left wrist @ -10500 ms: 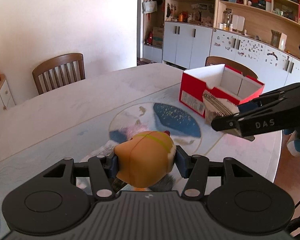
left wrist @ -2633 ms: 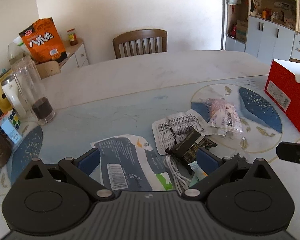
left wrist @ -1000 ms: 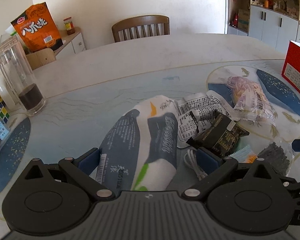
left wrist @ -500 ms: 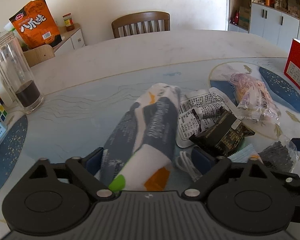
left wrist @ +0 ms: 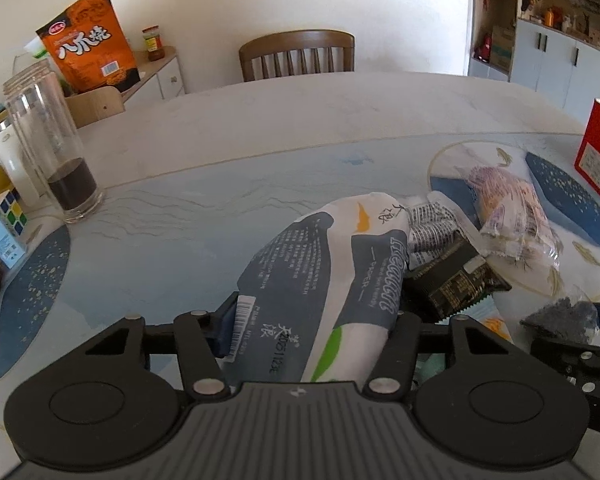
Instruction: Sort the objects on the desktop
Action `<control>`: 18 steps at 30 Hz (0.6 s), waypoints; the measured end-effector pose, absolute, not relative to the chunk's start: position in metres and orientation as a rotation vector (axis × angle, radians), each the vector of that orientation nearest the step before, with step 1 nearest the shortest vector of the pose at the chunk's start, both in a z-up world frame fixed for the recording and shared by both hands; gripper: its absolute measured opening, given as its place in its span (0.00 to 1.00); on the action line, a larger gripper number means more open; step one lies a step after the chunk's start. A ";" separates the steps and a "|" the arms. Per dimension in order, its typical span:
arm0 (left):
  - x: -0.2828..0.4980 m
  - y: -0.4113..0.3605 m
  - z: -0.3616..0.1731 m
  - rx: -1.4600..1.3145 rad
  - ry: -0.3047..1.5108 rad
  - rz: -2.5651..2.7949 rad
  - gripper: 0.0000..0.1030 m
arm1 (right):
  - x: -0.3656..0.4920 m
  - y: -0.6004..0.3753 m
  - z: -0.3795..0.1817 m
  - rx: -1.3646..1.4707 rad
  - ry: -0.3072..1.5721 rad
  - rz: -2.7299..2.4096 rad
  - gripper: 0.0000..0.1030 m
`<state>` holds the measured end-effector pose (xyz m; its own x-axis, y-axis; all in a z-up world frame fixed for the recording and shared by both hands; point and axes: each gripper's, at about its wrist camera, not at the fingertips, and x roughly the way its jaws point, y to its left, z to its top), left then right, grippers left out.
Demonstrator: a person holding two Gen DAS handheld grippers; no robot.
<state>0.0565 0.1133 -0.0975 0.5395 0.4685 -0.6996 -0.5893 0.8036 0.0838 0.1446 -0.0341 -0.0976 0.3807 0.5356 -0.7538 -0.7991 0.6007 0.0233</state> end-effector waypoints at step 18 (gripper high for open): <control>0.053 0.097 -0.047 -0.175 0.712 0.624 0.52 | 0.145 -0.054 -0.062 -0.322 0.745 0.883 0.41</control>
<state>0.0527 0.0974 -0.0473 0.5850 0.4745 -0.6578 -0.5899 0.8055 0.0564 0.1453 -0.0541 -0.0620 0.4087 0.5801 -0.7046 -0.7923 0.6087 0.0416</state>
